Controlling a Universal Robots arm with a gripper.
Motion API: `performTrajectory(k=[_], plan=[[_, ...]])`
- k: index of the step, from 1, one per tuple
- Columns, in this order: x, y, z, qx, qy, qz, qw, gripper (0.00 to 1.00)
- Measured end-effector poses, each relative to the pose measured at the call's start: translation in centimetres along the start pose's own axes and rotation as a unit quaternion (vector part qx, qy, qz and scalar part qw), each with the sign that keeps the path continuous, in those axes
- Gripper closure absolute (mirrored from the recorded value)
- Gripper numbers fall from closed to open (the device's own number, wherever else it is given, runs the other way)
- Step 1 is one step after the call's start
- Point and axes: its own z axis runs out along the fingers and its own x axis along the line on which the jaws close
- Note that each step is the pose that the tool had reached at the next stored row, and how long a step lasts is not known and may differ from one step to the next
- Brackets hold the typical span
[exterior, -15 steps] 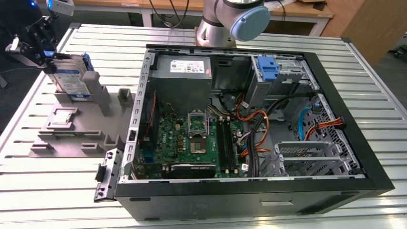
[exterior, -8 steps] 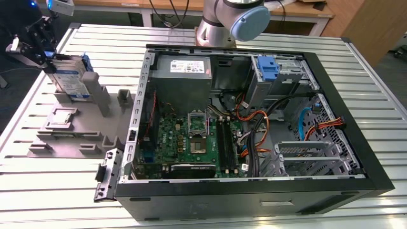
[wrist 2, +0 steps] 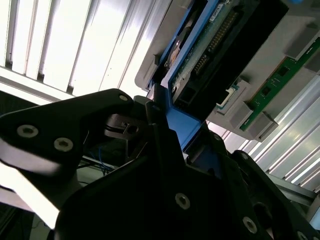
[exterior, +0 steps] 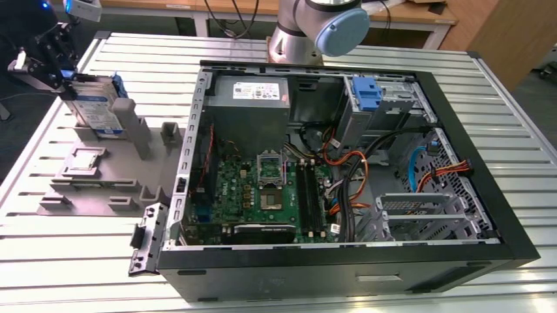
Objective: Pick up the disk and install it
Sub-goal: 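Pick up the disk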
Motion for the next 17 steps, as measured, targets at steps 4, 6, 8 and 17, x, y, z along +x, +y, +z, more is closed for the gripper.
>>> performTrajectory(k=[4, 6, 8, 17], plan=[[0.0, 0.0, 0.0, 0.0, 0.0, 0.0, 1.0, 0.63], [0.0, 0.0, 0.0, 0.0, 0.0, 0.0, 1.0, 0.63], [0.01, 0.01, 0.0, 0.0, 0.0, -0.008, 1.0, 0.63], [0.04, 0.02, 0.0, 0.0, 0.0, -0.02, 0.9998, 0.63]])
